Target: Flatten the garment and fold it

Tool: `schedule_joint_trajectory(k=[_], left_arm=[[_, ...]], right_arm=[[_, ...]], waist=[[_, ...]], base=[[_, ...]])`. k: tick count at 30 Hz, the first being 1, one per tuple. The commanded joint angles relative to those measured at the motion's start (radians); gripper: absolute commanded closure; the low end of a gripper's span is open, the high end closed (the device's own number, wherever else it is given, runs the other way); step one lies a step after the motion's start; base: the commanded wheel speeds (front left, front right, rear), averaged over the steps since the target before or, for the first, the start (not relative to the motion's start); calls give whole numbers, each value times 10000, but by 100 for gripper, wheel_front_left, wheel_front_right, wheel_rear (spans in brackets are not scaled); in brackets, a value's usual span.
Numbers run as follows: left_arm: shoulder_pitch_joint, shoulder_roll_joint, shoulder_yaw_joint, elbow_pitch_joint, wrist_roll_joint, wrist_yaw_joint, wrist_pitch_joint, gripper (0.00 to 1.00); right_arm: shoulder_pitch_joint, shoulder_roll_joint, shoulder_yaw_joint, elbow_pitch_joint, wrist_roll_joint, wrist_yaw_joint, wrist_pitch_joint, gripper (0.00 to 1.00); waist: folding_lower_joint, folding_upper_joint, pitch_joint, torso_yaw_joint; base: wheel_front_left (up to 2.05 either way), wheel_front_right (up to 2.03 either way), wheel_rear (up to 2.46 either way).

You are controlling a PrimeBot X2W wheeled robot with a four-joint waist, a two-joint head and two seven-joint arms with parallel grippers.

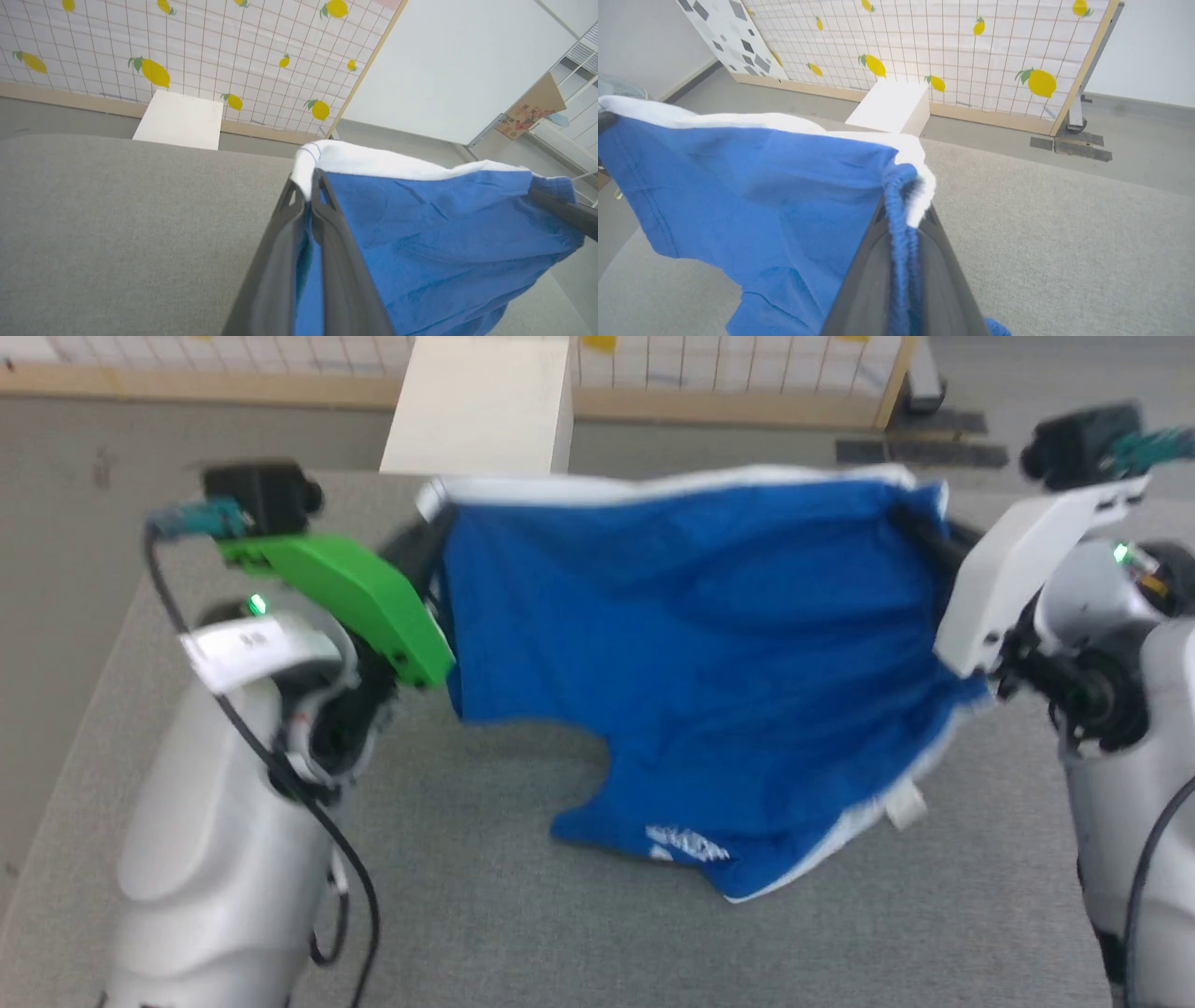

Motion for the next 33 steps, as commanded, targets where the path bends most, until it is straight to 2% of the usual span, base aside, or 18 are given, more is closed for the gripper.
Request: schedule_joint_trajectory(k=[1,8,15,18,19,24,30,33], left_arm=[[-356,78,129,-66,63,45,-137,100],[-1653,176,432,-240,265,110,-495,100],[-2701,378,376,353,457,-14,-413,100],[-3339,444,326,861,638,-30,-432,100],[-4209,495,346,1500,825,-49,-585,100],[-6020,501,480,2471,1100,-45,-1047,100],[-8200,622,499,3502,1662,-98,-1948,100],[-9023,633,462,3908,1885,-170,-2442,100]], right_arm=[[-321,24,-97,-92,177,-13,-129,100],[-1103,119,-485,-479,578,-13,-431,100],[-1520,597,-1192,-297,333,-13,-268,100],[-2007,785,-1411,-107,328,-13,-68,100],[-2886,975,-1664,222,279,-13,34,100],[-4828,1170,-2069,1063,-262,-13,-2,100],[-7260,1276,-2664,2451,-1193,-13,-842,100],[-8151,1282,-2758,3165,-1194,-13,-1493,100]], waist=[[-1,0,-654,-343],[-1,0,-940,-551],[-1,0,-464,-636],[-1,0,61,-629],[-1,0,772,-654],[-1,0,2240,-718],[-1,0,3616,-817],[-1,0,4016,-836]], base=[[0,0,0],[0,0,0],[0,0,0],[0,0,0],[0,0,0],[0,0,0],[0,0,0],[0,0,0]])
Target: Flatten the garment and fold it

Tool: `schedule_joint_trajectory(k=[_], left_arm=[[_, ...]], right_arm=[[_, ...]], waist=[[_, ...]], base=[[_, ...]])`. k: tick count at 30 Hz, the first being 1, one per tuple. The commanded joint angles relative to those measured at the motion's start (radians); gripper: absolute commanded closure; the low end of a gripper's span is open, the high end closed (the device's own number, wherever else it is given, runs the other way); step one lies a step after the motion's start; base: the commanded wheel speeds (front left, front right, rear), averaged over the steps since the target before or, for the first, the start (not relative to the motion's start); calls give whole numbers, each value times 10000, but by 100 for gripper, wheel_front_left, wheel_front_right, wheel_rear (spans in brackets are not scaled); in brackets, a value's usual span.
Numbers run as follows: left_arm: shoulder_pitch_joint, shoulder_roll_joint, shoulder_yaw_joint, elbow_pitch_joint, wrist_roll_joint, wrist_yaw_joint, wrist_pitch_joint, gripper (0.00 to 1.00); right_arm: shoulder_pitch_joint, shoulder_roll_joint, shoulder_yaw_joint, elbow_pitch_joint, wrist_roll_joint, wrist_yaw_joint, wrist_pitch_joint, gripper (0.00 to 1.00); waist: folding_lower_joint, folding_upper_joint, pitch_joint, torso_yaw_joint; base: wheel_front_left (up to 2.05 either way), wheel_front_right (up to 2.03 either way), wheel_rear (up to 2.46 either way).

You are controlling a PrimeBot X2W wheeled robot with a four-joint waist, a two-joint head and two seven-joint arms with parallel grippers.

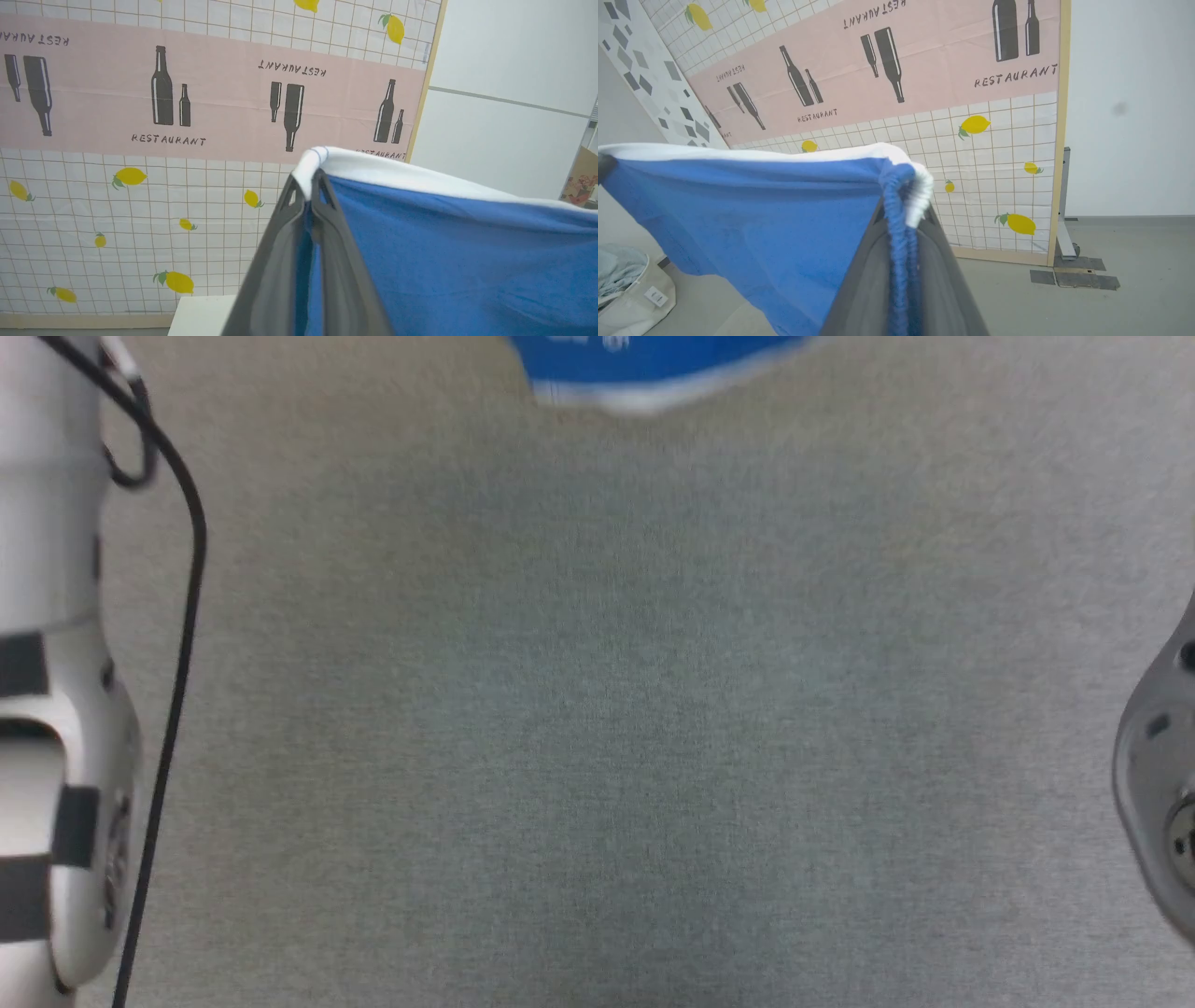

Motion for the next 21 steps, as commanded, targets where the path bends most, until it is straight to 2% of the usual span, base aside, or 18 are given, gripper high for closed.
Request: schedule_joint_trajectory(k=[1,5,10,15,21], left_arm=[[-399,193,99,202,141,4,-277,100],[-1008,133,106,668,163,-175,-784,100],[-918,64,-14,1159,117,-518,-1234,100],[-54,-130,-300,1611,-43,-996,-1576,100],[1561,-297,-558,1670,-503,-1412,-1978,100]], right_arm=[[-317,-136,-112,318,-69,-23,-341,100],[-949,-134,38,1016,-384,-23,-1103,100],[-948,-133,276,1621,-498,-23,-1555,100],[-46,-300,900,1722,-417,-23,-1811,100],[1938,-796,1705,1246,850,-23,-1977,100]], waist=[[-1,0,1310,-104],[-1,0,1768,-68],[-1,0,2124,73],[-1,0,2027,403],[-1,0,1119,736]], base=[[0,0,0],[0,0,0],[0,0,0],[0,0,0],[0,0,0]])
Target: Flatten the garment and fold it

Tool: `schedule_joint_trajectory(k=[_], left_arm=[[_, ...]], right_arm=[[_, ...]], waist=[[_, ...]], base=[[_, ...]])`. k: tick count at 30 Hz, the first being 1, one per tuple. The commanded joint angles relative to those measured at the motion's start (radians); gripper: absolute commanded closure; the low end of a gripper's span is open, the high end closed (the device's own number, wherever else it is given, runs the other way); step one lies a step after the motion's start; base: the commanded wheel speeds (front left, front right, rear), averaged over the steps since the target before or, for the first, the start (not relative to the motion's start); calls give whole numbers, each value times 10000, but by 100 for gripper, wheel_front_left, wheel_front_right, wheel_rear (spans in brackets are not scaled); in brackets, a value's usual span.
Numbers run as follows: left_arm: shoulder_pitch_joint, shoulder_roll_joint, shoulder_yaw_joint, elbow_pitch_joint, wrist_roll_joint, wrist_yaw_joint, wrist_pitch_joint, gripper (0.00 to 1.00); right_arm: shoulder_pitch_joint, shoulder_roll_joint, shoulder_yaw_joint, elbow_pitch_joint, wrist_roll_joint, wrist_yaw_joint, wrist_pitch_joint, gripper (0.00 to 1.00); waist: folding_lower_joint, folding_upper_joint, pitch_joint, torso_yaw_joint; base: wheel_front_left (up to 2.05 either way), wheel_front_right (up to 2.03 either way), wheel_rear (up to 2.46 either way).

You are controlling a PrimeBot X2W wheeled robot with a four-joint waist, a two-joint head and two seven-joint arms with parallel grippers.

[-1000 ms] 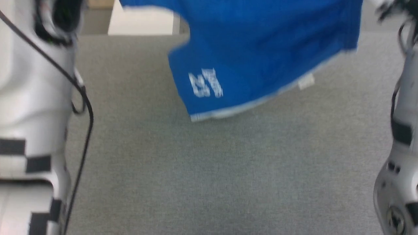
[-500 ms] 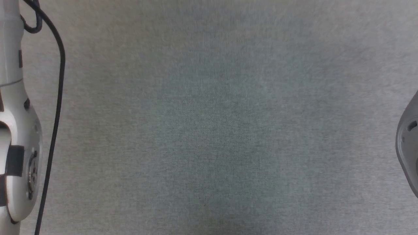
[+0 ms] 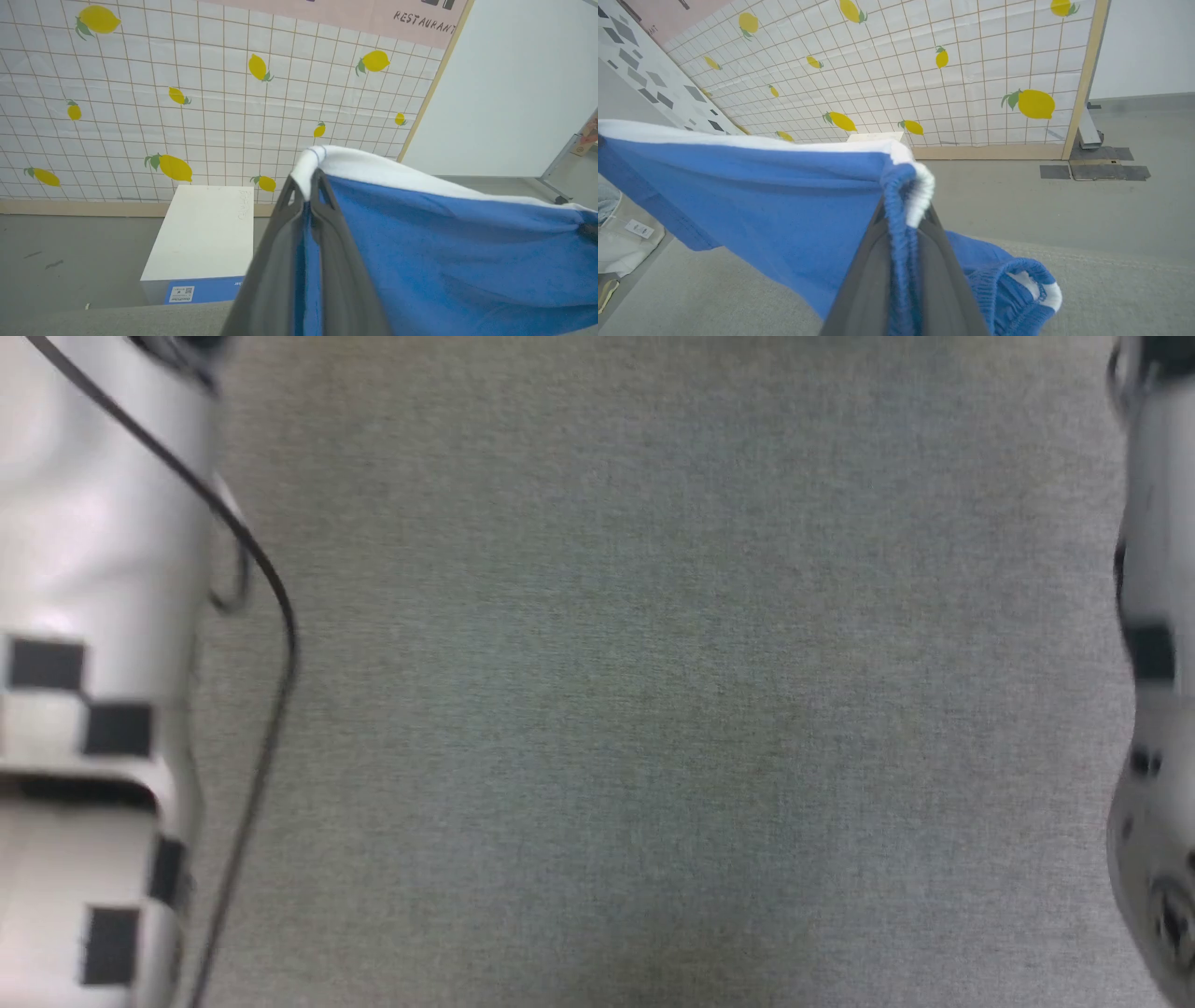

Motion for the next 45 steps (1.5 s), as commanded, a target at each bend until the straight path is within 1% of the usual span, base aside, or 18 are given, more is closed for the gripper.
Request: schedule_joint_trajectory(k=[1,5,6,11,13,17,20,24,27,31,33,35,37,40,45], left_arm=[[464,-79,-64,-138,-174,-90,-172,100],[2146,-183,-325,-593,-651,-210,-341,100],[2781,-204,-398,-827,-819,-227,-378,100],[5506,-425,-585,-1938,-1629,-247,-323,100],[6741,-454,-629,-2403,-1913,-134,-161,100],[9086,-431,-711,-3283,-2468,275,343,100],[10602,-227,-834,-3913,-2786,697,1005,100],[12087,290,-899,-4858,-3063,1287,1938,100],[12984,779,-975,-5634,-3173,1757,2721,100],[14032,1209,-944,-6640,-3496,2401,3588,100],[14381,1313,-904,-7101,-3627,2638,3826,100],[14540,1380,-781,-7505,-3624,2787,3773,100],[14468,1415,-664,-7814,-3528,2822,3600,100],[14015,1382,-535,-8066,-3344,2744,3296,100],[12376,1298,-496,-7827,-2825,2529,2969,100]], right_arm=[[563,-220,85,-219,304,-19,-123,100],[2488,-632,506,-960,1243,-19,-324,100],[3177,-729,657,-1213,1534,-19,-351,100],[5702,-894,1089,-2184,2418,-19,-584,100],[6679,-949,1260,-2545,2635,-19,-702,100],[8395,-1078,1433,-3133,2892,-19,-803,100],[9499,-1218,1507,-3540,2968,-19,-736,100],[10698,-1475,1652,-4046,2925,-19,-394,100],[11568,-1615,1811,-4431,3001,-19,174,100],[12534,-1798,2021,-4879,3105,-19,1216,100],[12871,-1795,1975,-5041,3183,-19,1724,100],[13029,-1749,1812,-5272,3157,-19,1933,100],[13031,-1621,1617,-5483,3081,-19,2006,100],[12834,-1452,1410,-5701,2884,-19,2035,100],[12123,-1182,1230,-5849,2504,-19,2097,100]], waist=[[-1,0,-866,328],[-1,0,-1908,450],[-1,0,-2259,468],[-1,0,-3451,486],[-1,0,-3852,468],[-1,0,-4432,480],[-1,0,-4740,500],[-1,0,-5058,524],[-1,0,-5267,520],[-1,0,-5427,448],[-1,0,-5434,414],[-1,0,-5401,374],[-1,0,-5328,329],[-1,0,-5139,245],[-1,0,-4547,6]], base=[[0,0,0],[0,0,0],[0,0,0],[0,0,0],[0,0,0],[0,0,0],[0,0,0],[0,0,0],[0,0,0],[0,0,0],[0,0,0],[0,0,0],[0,0,0],[0,0,0],[0,0,0]])
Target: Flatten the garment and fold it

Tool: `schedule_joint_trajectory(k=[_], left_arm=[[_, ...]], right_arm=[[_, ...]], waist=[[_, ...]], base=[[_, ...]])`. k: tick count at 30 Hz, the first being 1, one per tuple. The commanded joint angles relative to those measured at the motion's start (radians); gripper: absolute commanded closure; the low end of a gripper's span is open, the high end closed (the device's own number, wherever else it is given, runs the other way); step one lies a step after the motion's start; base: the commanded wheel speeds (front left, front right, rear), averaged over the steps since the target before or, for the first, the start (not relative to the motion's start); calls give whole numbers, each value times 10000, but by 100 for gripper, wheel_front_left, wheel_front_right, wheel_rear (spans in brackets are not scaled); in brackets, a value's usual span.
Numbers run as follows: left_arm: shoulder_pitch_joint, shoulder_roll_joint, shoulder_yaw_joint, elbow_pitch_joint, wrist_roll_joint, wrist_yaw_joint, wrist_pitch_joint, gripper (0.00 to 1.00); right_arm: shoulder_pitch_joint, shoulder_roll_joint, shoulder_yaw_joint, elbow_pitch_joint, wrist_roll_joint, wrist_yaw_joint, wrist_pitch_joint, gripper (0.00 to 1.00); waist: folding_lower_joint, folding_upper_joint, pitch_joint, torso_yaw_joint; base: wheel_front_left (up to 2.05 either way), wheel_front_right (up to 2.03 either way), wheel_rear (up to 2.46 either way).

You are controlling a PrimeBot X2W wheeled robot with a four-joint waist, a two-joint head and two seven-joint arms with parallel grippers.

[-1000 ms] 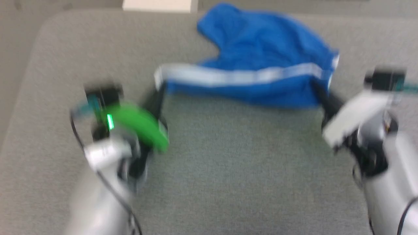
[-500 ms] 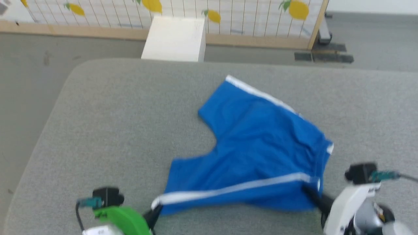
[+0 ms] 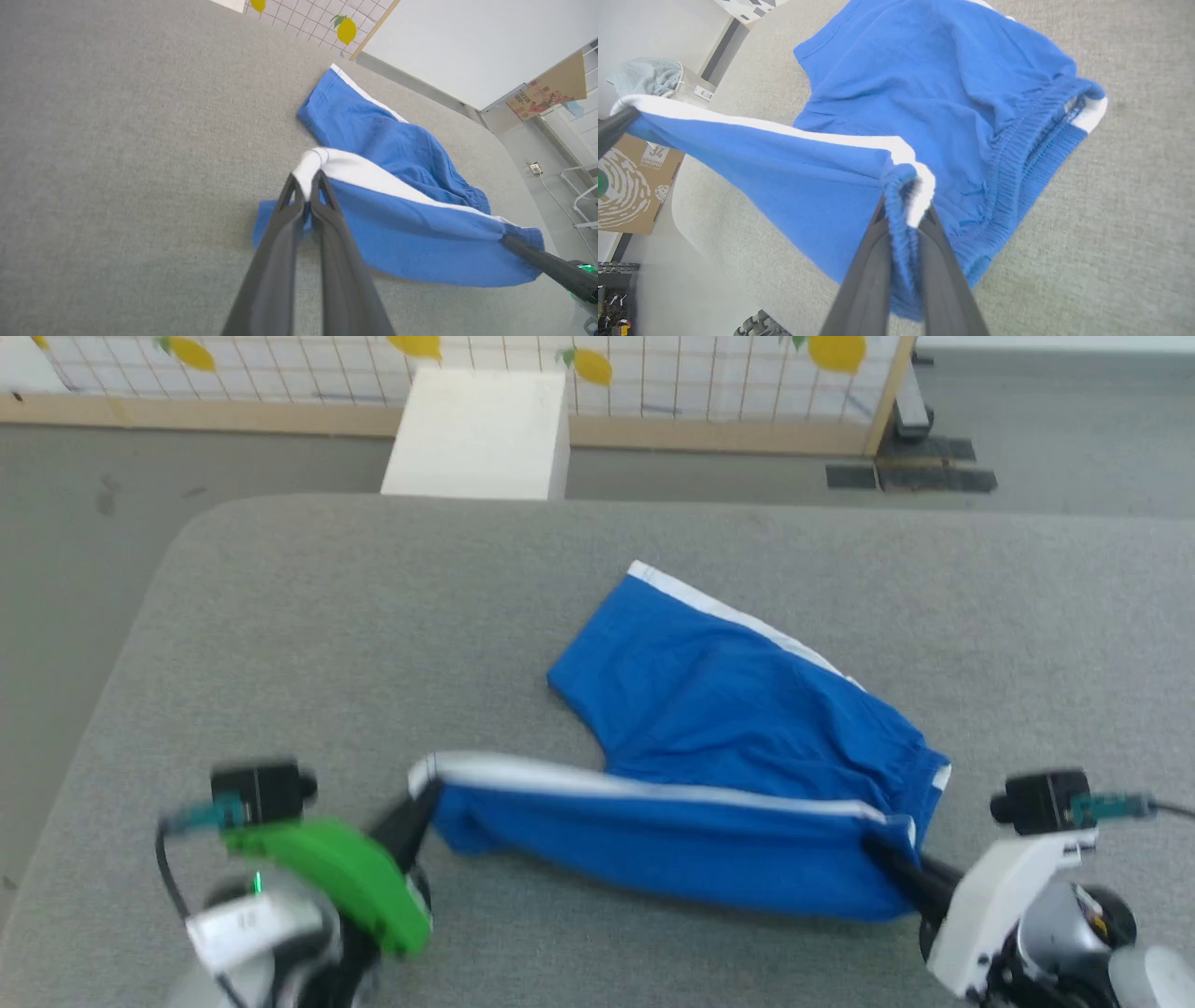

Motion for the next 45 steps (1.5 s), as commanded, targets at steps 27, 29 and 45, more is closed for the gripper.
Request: schedule_joint_trajectory(k=[27,29,45], left_arm=[[-9227,-1662,-1246,7438,2043,-2032,-1142,100],[-9540,-1738,-1333,7918,2121,-2049,-1115,100],[-10873,-2218,-1553,10634,2320,-1580,-978,0]], right_arm=[[-3542,956,-252,666,-625,-15,-685,100],[-3615,990,-193,724,-613,-15,-734,100],[-3907,1137,51,1218,-577,-15,-863,100]], waist=[[1,-1,4018,-1906],[1,-1,4121,-1990],[1,-1,4350,-2275]], base=[[0,0,0],[0,0,0],[0,0,0]])
